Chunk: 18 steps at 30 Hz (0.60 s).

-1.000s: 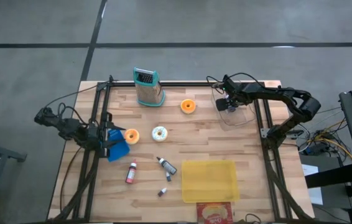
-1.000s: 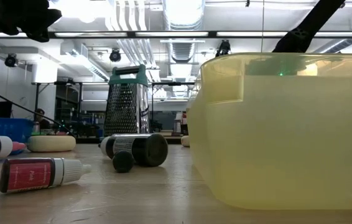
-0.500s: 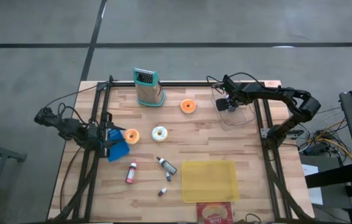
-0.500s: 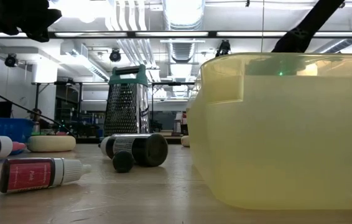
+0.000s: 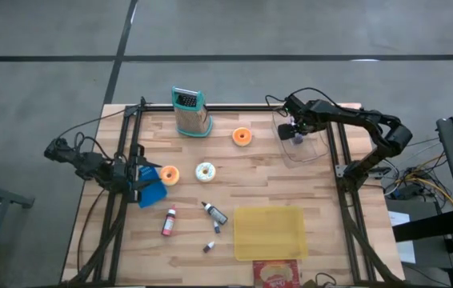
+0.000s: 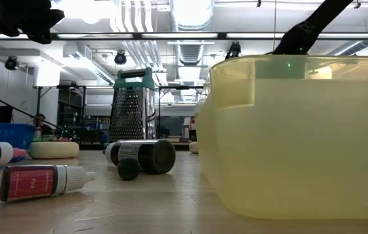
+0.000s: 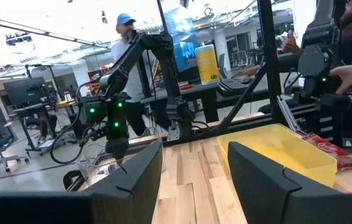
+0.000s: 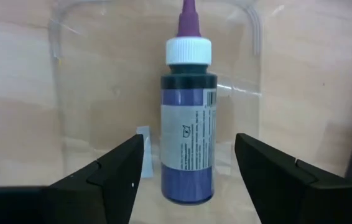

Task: Pick & Place Food Item
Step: Put the black food coloring bottle into the transparent bin

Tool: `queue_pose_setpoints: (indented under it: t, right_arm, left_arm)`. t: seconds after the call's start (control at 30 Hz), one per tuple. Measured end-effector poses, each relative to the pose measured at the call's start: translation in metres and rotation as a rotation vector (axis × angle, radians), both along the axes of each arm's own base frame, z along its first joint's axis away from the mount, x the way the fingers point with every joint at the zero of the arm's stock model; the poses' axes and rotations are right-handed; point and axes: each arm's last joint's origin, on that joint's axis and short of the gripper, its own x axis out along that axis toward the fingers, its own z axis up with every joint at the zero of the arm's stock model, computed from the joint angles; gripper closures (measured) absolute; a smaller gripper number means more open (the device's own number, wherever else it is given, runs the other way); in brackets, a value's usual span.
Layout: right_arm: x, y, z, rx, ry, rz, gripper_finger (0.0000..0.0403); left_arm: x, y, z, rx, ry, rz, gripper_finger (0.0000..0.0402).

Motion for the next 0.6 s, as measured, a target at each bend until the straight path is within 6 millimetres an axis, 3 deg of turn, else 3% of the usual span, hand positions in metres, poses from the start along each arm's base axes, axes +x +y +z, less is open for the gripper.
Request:
queue_pose_setpoints:
  t: [0.33, 0.6]
  right_arm:
    - [0.009, -0.008, 0.025, -0.048, -0.041, 0.033, 0.0156]
    - [0.011, -0.005, 0.067, -0.125, -0.122, 0.042, 0.016]
  left_arm:
    - [0.0, 0.0, 0.0, 0.0, 0.0, 0.0, 0.0213]
    - [0.0, 0.0, 0.0, 0.0, 0.0, 0.0, 0.0213]
